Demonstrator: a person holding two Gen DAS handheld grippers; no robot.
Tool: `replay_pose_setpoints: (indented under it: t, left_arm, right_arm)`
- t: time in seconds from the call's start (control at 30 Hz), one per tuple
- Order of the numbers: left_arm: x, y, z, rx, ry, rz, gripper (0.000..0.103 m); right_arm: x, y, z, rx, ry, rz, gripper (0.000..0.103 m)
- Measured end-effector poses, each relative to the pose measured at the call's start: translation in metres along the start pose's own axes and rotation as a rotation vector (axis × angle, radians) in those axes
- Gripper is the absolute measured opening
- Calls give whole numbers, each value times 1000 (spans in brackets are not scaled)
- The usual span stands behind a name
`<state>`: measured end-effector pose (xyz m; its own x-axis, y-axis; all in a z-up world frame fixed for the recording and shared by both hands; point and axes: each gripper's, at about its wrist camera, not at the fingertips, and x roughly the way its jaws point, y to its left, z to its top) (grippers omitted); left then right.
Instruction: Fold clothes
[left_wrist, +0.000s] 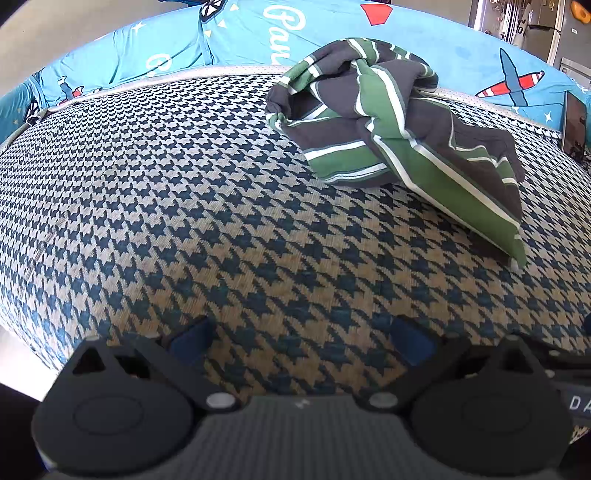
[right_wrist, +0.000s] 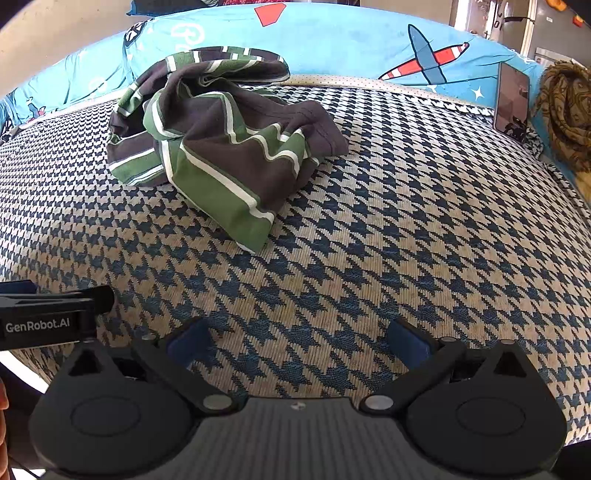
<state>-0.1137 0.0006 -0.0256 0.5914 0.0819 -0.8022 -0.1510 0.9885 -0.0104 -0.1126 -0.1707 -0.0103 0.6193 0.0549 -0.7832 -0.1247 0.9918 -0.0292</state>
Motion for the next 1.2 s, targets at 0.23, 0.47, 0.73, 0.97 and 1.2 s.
replay_pose_setpoints:
  t: [0.23,0.47,0.73,0.97,1.2]
  left_arm:
    - [0,-1,0,0,2,-2,103]
    - [0,0,0,0,6,-3,103]
    - [-1,2,0,-4,9,-3,103]
    - [-1,2,2,-18,35,1,103]
    - [2,5,6,-11,95,-13,103]
  right_arm:
    - [-2,0,-3,-2,-8,0,103]
    - [-2,0,-2,1,-16,-4,103]
    - [-2,1,-3,-10,-19,-12,103]
    - [-1,1,-2,4,-6,-14,103]
    - [1,2,2,10,22,-21,103]
